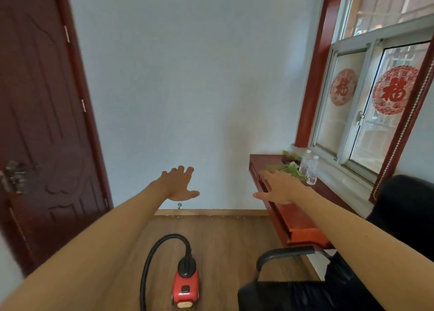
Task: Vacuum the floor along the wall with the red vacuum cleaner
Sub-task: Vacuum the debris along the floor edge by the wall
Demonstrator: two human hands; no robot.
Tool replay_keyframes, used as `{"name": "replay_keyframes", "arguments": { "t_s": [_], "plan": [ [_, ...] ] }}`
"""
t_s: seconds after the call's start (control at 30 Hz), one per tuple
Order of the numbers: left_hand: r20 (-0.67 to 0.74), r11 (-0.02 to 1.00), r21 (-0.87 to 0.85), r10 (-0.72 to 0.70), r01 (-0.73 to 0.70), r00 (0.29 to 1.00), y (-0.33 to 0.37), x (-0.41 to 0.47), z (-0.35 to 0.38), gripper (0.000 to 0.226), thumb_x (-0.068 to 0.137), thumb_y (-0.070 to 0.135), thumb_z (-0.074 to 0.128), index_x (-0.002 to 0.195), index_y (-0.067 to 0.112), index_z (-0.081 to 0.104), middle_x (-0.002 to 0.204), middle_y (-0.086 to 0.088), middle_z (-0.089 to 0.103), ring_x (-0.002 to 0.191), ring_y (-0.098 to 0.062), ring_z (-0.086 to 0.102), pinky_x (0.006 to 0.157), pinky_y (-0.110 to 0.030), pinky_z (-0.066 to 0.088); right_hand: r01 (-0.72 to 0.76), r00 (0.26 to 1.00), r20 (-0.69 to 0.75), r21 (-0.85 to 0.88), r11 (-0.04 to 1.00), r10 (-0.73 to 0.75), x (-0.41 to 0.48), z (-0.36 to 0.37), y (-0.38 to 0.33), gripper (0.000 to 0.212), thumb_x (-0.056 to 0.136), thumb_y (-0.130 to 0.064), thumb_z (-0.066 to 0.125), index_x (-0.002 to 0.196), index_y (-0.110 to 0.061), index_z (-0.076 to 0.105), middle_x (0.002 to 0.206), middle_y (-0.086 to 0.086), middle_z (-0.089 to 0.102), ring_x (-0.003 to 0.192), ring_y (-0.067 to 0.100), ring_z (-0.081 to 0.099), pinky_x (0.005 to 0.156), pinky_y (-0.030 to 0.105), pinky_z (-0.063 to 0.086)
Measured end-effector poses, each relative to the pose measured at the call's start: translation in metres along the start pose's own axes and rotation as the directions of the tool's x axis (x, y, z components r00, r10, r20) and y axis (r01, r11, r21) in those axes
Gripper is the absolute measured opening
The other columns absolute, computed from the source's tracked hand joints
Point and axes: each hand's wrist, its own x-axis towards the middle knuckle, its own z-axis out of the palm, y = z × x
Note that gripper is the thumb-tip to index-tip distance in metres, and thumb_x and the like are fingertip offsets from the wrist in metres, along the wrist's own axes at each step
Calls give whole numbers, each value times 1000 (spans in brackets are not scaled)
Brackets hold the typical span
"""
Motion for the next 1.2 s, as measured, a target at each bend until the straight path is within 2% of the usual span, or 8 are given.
{"name": "replay_keyframes", "arguments": {
  "t_s": [0.27, 0.57, 0.97, 1.2],
  "plan": [
    [31, 990, -2, -139, 139, 990, -46, -48, 16, 84, 92, 61, 50, 154, 15, 16, 149, -15, 36, 132, -35, 42, 106, -50, 37, 157, 987, 30, 13, 988, -157, 32, 9, -63, 89, 88, -74, 46, 156, -25, 17, 157, 10, 30, 139, 33, 39, 108, 49, 41],
    [32, 957, -9, -290, 290, 957, -156, -102, 24, 87, 90, 63, 50, 155, 17, 14, 152, -14, 33, 135, -36, 40, 108, -55, 34, 277, 961, 13, 5, 961, -277, 76, 5, -181, 89, 88, -74, 46, 156, -24, 17, 157, 9, 30, 139, 31, 37, 107, 48, 41],
    [21, 938, 30, -345, 344, 938, -362, -137, 33, 86, 91, 64, 49, 154, 16, 17, 152, -16, 33, 134, -37, 41, 108, -57, 35, 345, 938, -27, 14, 938, -345, 147, 3, -381, 87, 88, -73, 48, 155, -24, 20, 151, 8, 37, 134, 30, 42, 102, 46, 44],
    [42, 946, 25, -325, 324, 945, -437, -133, 50, 85, 91, 64, 49, 154, 16, 18, 155, -15, 32, 138, -37, 38, 111, -58, 32, 331, 944, -13, 11, 944, -331, 187, 7, -447, 87, 88, -72, 47, 155, -23, 20, 153, 9, 36, 136, 30, 42, 103, 46, 43]
  ]
}}
